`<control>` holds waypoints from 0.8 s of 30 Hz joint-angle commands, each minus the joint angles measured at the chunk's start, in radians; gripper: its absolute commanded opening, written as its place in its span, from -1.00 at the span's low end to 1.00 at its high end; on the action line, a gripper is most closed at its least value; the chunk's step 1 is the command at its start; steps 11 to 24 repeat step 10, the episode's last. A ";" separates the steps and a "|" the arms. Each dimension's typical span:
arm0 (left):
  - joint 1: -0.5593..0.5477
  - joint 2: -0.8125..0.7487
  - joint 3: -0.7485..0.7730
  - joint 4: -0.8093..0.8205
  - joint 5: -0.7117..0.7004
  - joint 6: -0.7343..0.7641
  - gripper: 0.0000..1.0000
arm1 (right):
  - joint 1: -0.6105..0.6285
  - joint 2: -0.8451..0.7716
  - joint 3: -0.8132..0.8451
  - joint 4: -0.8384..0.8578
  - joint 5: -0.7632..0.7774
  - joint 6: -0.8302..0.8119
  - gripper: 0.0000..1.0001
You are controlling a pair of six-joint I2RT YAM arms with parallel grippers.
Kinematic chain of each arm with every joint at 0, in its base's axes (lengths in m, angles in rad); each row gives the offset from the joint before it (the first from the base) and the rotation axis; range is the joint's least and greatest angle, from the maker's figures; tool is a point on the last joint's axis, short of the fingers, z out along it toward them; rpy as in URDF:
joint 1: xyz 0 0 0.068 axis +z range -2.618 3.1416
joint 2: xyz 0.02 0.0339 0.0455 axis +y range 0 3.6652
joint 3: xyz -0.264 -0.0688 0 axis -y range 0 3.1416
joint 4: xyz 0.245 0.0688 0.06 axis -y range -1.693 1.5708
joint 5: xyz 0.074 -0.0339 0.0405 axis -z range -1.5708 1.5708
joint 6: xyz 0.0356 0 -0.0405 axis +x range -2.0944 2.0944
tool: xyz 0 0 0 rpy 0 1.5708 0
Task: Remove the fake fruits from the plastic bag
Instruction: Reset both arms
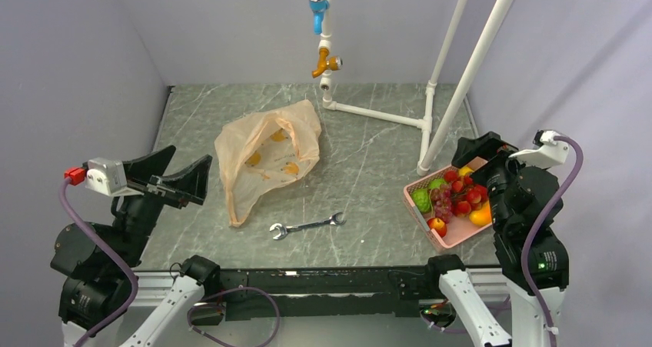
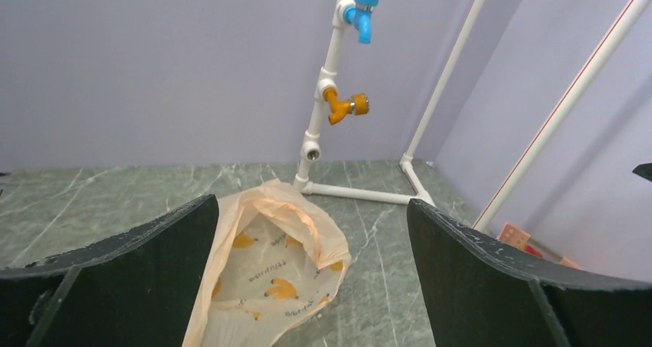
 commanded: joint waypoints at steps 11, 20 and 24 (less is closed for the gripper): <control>-0.001 -0.001 0.040 -0.090 -0.045 -0.013 0.99 | 0.007 0.056 0.065 -0.069 0.160 0.009 0.99; -0.001 -0.001 0.040 -0.090 -0.045 -0.013 0.99 | 0.007 0.056 0.065 -0.069 0.160 0.009 0.99; -0.001 -0.001 0.040 -0.090 -0.045 -0.013 0.99 | 0.007 0.056 0.065 -0.069 0.160 0.009 0.99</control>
